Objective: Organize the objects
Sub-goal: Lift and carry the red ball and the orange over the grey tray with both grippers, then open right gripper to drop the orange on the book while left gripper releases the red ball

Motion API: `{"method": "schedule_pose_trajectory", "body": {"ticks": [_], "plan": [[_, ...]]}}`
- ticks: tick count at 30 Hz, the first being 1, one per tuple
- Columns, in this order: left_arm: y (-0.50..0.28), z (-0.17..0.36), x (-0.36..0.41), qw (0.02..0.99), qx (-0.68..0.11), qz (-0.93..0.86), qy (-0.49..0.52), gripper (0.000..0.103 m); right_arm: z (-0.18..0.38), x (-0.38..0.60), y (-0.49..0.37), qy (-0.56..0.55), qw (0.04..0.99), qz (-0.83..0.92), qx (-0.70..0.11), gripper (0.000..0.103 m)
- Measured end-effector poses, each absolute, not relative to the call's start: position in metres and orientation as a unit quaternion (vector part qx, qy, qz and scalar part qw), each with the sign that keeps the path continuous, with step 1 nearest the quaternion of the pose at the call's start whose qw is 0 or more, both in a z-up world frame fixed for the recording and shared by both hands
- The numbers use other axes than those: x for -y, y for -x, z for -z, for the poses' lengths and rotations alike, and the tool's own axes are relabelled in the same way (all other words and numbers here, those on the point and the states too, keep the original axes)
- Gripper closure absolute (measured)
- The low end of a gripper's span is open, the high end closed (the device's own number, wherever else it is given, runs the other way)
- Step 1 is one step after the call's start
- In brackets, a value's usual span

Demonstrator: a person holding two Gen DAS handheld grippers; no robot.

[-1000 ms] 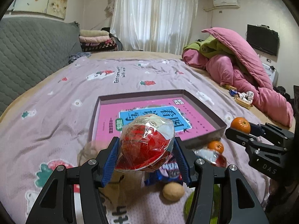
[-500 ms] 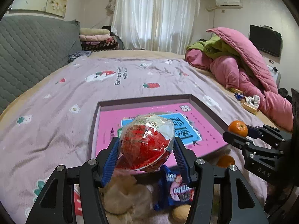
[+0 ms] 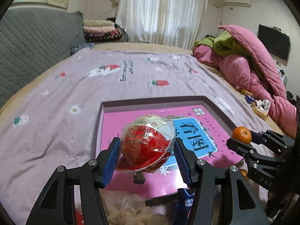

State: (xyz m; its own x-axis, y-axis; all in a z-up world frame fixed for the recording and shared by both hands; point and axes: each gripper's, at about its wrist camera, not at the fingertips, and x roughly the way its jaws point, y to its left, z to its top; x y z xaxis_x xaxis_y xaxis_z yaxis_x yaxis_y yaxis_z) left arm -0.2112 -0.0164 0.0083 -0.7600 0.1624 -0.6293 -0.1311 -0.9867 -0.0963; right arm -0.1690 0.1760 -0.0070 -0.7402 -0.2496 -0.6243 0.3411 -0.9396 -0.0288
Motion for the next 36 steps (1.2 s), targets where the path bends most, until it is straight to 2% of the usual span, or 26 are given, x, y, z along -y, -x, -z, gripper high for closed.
{"method": "schedule_pose_trajectory", "body": {"ticks": [20, 36], "plan": [[0.236, 0.038, 0.009, 0.075, 0.000, -0.908, 0.411, 0.044, 0.033, -0.174, 0.203, -0.370, 0.164, 0.912, -0.070, 0.063], [0.233, 0.041, 0.008, 0.081, 0.001, -0.903, 0.423, 0.044, 0.040, -0.172, 0.203, -0.387, 0.160, 0.905, -0.070, 0.063]]}}
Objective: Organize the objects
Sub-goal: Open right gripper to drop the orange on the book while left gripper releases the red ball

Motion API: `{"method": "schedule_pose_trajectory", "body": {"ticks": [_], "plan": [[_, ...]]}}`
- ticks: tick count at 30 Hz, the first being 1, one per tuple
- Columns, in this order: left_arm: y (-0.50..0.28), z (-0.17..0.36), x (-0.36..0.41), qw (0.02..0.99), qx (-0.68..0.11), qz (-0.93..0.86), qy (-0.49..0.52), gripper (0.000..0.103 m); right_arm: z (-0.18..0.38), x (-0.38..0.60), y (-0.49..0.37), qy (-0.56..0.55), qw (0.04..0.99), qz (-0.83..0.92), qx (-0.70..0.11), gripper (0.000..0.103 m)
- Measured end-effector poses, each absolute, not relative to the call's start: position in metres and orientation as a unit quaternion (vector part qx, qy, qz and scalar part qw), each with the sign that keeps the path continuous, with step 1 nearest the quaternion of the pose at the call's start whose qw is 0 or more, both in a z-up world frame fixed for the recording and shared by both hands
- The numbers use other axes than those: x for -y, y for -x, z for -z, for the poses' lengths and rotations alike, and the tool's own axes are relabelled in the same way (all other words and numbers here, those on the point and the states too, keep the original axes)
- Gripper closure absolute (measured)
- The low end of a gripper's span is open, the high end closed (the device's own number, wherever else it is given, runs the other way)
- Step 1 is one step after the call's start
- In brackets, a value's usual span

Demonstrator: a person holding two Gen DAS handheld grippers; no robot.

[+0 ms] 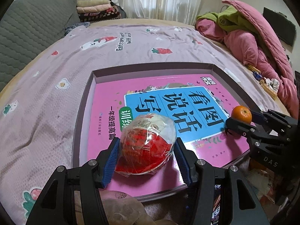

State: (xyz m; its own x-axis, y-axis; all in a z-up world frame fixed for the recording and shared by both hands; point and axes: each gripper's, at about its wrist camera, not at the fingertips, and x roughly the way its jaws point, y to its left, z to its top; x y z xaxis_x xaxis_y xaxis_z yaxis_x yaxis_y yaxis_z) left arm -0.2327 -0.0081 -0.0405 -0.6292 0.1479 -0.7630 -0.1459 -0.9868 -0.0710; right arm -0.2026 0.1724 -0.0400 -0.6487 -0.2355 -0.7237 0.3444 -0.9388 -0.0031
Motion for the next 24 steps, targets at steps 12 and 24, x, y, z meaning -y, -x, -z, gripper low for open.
{"method": "schedule_pose_trajectory", "body": {"ticks": [12, 24], "plan": [[0.230, 0.039, 0.007, 0.087, 0.003, -0.898, 0.431, 0.044, 0.037, -0.177, 0.200, -0.383, 0.161, 0.908, -0.056, 0.059], [0.222, 0.027, 0.004, 0.071, -0.006, -0.904, 0.421, 0.043, 0.022, -0.179, 0.190, -0.353, 0.157, 0.920, -0.062, 0.056]]}}
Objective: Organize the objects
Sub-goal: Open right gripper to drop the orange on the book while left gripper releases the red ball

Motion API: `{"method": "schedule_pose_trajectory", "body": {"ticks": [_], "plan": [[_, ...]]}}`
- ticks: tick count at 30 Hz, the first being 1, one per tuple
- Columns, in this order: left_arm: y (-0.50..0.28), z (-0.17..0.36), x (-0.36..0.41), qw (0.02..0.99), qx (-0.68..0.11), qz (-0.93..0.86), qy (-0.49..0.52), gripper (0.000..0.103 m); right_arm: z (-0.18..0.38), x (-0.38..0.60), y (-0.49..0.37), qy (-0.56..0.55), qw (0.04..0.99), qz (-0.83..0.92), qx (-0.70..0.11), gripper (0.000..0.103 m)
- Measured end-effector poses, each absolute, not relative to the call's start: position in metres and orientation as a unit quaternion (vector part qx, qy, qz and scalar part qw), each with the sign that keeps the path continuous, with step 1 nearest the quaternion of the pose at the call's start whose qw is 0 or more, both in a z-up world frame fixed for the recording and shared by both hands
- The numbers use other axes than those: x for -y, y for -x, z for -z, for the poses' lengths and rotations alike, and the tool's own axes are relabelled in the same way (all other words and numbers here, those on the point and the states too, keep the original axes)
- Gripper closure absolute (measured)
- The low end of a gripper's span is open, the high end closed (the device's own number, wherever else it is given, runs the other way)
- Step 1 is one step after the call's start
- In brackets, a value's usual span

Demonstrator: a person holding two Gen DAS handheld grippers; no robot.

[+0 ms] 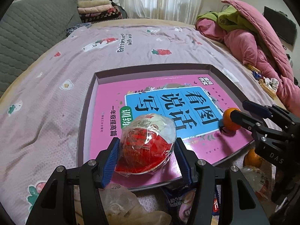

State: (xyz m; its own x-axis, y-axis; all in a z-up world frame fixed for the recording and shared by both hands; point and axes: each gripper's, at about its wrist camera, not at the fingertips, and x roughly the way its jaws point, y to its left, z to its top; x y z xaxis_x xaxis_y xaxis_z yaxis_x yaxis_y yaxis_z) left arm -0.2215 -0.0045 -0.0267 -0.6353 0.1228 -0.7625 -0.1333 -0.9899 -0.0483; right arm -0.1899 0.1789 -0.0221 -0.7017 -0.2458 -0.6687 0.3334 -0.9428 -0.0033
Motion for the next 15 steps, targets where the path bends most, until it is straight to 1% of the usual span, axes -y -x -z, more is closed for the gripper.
{"method": "schedule_pose_trajectory", "body": {"ticks": [3, 5, 8, 15], "plan": [[0.219, 0.022, 0.004, 0.069, -0.008, -0.907, 0.414, 0.042, 0.019, -0.179, 0.188, -0.348, 0.158, 0.922, -0.061, 0.053], [0.218, 0.018, 0.004, 0.069, -0.010, -0.910, 0.409, 0.042, 0.018, -0.179, 0.187, -0.345, 0.159, 0.923, -0.061, 0.053], [0.215, 0.013, 0.003, 0.069, -0.010, -0.913, 0.403, 0.038, 0.016, -0.179, 0.185, -0.340, 0.158, 0.925, -0.062, 0.053], [0.210, 0.003, 0.002, 0.068, -0.017, -0.919, 0.388, 0.038, 0.010, -0.180, 0.180, -0.328, 0.160, 0.929, -0.061, 0.052]]}}
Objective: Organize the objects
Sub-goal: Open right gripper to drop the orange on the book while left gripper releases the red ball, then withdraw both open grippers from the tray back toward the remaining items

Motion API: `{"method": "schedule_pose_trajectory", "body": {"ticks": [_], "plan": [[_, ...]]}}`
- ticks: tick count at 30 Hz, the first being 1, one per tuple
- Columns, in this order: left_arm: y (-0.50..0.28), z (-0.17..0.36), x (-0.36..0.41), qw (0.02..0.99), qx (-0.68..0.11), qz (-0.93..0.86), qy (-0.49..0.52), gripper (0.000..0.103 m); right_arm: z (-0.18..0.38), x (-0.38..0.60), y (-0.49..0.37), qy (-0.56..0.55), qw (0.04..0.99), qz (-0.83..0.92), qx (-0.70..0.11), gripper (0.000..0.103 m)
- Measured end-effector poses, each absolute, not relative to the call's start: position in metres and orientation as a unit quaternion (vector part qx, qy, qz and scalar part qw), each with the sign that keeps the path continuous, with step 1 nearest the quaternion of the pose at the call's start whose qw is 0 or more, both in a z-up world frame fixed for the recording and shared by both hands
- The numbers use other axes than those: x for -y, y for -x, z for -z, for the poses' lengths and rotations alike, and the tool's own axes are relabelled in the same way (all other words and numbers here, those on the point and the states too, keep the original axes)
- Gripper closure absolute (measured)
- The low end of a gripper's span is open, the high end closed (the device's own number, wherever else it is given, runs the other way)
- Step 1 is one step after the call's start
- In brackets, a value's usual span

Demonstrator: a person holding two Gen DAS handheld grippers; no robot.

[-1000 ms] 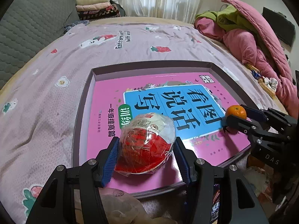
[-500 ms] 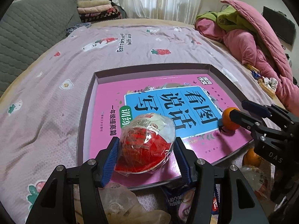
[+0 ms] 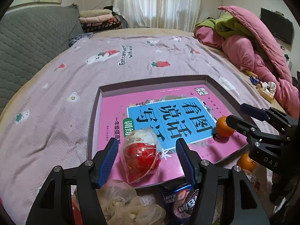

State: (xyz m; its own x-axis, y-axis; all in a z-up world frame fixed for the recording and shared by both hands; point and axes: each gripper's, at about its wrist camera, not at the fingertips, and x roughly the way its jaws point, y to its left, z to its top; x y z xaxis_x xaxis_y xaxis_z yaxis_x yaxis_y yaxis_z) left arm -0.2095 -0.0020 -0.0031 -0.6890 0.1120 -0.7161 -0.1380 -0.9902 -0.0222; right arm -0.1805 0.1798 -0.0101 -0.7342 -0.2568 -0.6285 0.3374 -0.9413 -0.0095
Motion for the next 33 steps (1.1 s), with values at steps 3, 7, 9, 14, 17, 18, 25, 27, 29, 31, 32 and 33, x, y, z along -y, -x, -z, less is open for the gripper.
{"method": "schedule_pose_trajectory", "body": {"ticks": [3, 7, 9, 14, 17, 18, 25, 27, 29, 31, 32, 33], "plan": [[0.207, -0.001, 0.002, 0.066, -0.019, -0.921, 0.383, 0.037, 0.008, -0.181, 0.178, -0.322, 0.161, 0.931, -0.061, 0.052], [0.203, -0.006, 0.004, 0.061, -0.021, -0.926, 0.372, 0.036, 0.002, -0.183, 0.174, -0.309, 0.161, 0.935, -0.057, 0.043], [0.200, -0.010, 0.006, 0.058, -0.021, -0.929, 0.366, 0.036, -0.001, -0.184, 0.173, -0.305, 0.161, 0.937, -0.055, 0.042], [0.191, -0.023, 0.018, 0.044, -0.010, -0.936, 0.348, 0.035, -0.008, -0.188, 0.167, -0.295, 0.157, 0.941, -0.048, 0.039], [0.182, -0.033, 0.025, 0.035, -0.007, -0.943, 0.332, 0.035, -0.015, -0.192, 0.158, -0.289, 0.152, 0.944, -0.045, 0.037], [0.178, -0.036, 0.026, 0.032, -0.007, -0.945, 0.326, 0.035, -0.018, -0.192, 0.154, -0.283, 0.149, 0.946, -0.046, 0.036], [0.146, -0.048, 0.032, 0.019, -0.006, -0.953, 0.301, 0.035, -0.039, -0.193, 0.128, -0.239, 0.145, 0.959, -0.051, 0.033], [0.139, -0.048, 0.031, 0.020, -0.006, -0.954, 0.300, 0.035, -0.044, -0.191, 0.121, -0.227, 0.146, 0.961, -0.054, 0.032], [0.132, -0.047, 0.031, 0.022, -0.002, -0.954, 0.299, 0.035, -0.046, -0.189, 0.114, -0.222, 0.149, 0.962, -0.058, 0.030], [0.126, -0.047, 0.032, 0.023, -0.002, -0.954, 0.298, 0.035, -0.046, -0.187, 0.108, -0.221, 0.151, 0.962, -0.060, 0.029], [0.123, -0.046, 0.033, 0.020, -0.005, -0.954, 0.298, 0.035, -0.046, -0.187, 0.105, -0.221, 0.151, 0.962, -0.061, 0.029], [0.119, -0.046, 0.033, 0.019, -0.007, -0.955, 0.297, 0.035, -0.045, -0.187, 0.101, -0.222, 0.152, 0.961, -0.061, 0.029]]}}
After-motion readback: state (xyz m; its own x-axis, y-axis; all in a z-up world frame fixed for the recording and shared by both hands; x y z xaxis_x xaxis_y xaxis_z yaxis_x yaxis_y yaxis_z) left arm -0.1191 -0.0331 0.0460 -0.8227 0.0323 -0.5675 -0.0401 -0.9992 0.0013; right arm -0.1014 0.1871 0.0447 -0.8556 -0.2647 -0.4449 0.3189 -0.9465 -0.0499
